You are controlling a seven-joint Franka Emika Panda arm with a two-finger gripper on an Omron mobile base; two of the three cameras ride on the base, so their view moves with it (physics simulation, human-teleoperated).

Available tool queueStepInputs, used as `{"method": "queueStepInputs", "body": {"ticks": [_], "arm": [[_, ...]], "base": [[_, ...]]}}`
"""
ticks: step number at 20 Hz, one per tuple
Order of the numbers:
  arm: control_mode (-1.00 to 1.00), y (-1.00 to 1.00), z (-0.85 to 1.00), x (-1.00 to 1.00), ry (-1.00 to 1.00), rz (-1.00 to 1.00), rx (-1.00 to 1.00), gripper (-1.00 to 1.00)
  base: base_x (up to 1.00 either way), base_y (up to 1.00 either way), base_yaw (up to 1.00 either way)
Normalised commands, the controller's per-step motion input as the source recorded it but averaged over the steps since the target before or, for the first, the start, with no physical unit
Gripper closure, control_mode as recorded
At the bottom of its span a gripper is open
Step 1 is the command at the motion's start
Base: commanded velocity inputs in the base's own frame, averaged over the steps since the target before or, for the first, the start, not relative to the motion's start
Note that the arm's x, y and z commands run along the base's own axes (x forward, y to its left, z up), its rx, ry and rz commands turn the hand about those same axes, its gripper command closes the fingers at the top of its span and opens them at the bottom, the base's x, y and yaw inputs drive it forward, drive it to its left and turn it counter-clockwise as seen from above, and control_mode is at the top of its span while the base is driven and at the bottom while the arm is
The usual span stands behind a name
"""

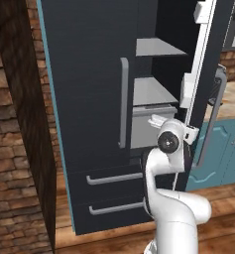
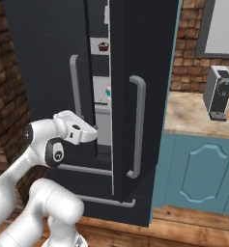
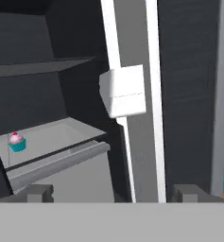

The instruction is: Take the cupcakes from the fridge and place them on the empty tray on the dining counter.

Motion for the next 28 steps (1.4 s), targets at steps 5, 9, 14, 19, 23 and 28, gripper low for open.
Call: {"method": "queueStepInputs", "body": {"ticks": [5,9,14,19,23,28], "arm": [[-1.0,-0.23,-0.01,0.32,0.08,-0.21,0.0,-1.0],[-1.0,-0.41,-0.14,0.56,0.03,-0.05,0.0,-1.0],[-1.0,-0.43,-0.19,0.35,0.0,-0.02,0.0,-1.0],[-1.0,-0.56,-0.25,0.42,0.0,-0.03,0.0,-1.0],[-1.0,-0.95,-0.06,-0.23,-0.05,-0.14,0.05,-1.0],[-1.0,-1.0,-0.02,-0.25,-0.01,-0.18,0.04,-1.0]], "base": [[0.0,0.0,0.0],[0.0,0.0,0.0],[0.0,0.0,0.0],[0.0,0.0,0.0],[0.0,0.0,0.0],[0.0,0.0,0.0]]}}
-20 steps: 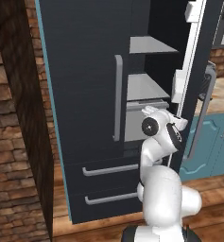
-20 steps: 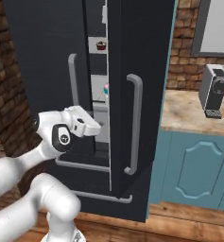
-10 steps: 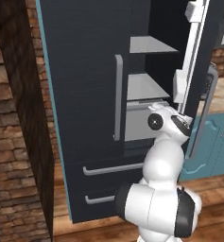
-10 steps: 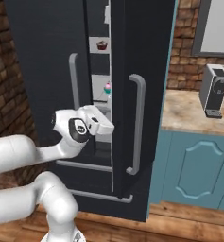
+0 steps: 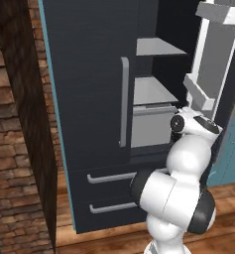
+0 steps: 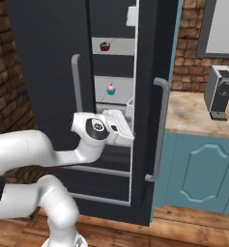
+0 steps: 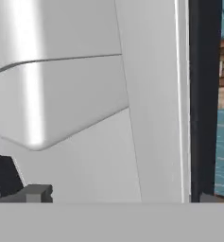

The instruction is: Take the cupcakes from the fridge and place them on the empty tray on the dining counter.

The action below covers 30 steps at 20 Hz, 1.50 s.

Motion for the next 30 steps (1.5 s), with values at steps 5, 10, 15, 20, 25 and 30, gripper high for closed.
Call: {"method": "queueStepInputs", "body": {"ticks": [5,10,15,20,25,30], "arm": [[-1.0,-1.0,0.0,-0.02,0.0,-0.11,0.1,-1.0],[-1.0,0.17,-0.01,-0.34,-0.09,0.06,-0.03,-1.0],[-1.0,0.69,0.8,-0.97,0.16,0.34,-0.17,-1.0],[-1.0,0.94,1.0,-0.45,0.49,0.64,-0.15,-1.0],[-1.0,0.65,0.98,-0.26,0.43,0.5,-0.05,-1.0],[-1.0,0.92,1.0,-0.33,0.53,0.24,0.12,-1.0]], "base": [[0.0,0.0,0.0],[0.0,0.0,0.0],[0.0,0.0,0.0],[0.0,0.0,0.0],[0.0,0.0,0.0],[0.0,0.0,0.0]]}}
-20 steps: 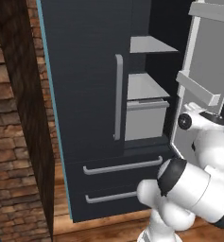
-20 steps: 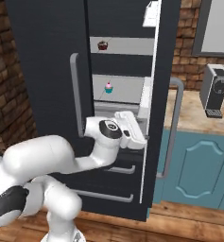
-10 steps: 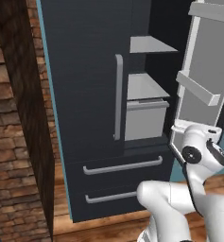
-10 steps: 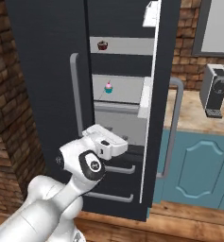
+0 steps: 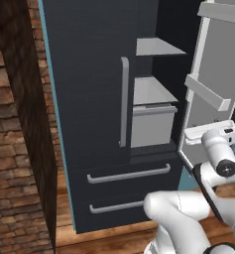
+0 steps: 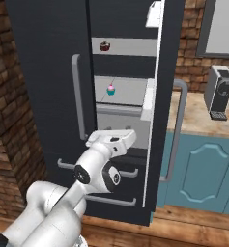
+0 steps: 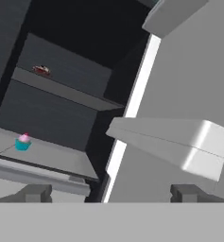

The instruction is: Take the cupcakes from the fridge and place them on the empty tray on the dining counter.

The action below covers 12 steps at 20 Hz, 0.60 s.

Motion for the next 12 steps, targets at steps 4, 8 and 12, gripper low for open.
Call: {"method": "queueStepInputs", "body": {"ticks": [4,8,12], "arm": [[-1.0,0.92,1.0,-0.58,0.47,0.16,0.22,-1.0],[-1.0,0.9,1.0,-0.6,0.29,0.22,0.06,-1.0],[-1.0,0.74,1.0,-0.64,0.05,0.24,-0.02,-1.0]], "base": [[0.0,0.0,0.0],[0.0,0.0,0.0],[0.0,0.0,0.0]]}}
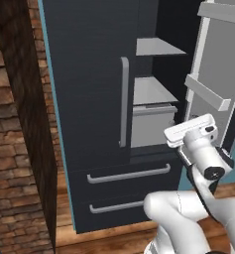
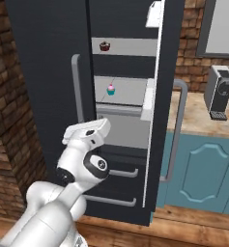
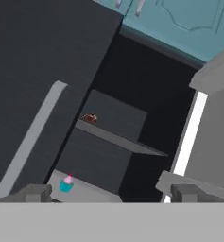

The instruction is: Take the cupcakes from the fridge and place them on the empty tray on the dining counter.

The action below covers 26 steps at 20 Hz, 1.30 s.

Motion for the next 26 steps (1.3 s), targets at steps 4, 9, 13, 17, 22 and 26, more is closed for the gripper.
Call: {"method": "queueStepInputs", "body": {"ticks": [4,9,13,17,22,26], "arm": [[-1.0,0.47,1.0,-0.76,0.11,0.28,0.0,-1.0],[-1.0,0.11,0.53,-0.92,0.06,-0.08,0.18,-1.0],[-1.0,0.18,1.0,-0.48,0.26,-0.04,0.4,-1.0],[-1.0,0.27,0.91,0.31,0.4,0.16,0.3,-1.0],[-1.0,-0.2,0.04,0.71,0.21,0.23,0.18,-1.0],[-1.0,0.02,-0.13,0.71,0.0,0.3,0.13,-1.0]], "base": [[0.0,0.0,0.0],[0.0,0.0,0.0],[0.0,0.0,0.0],[0.0,0.0,0.0],[0.0,0.0,0.0],[0.0,0.0,0.0]]}}
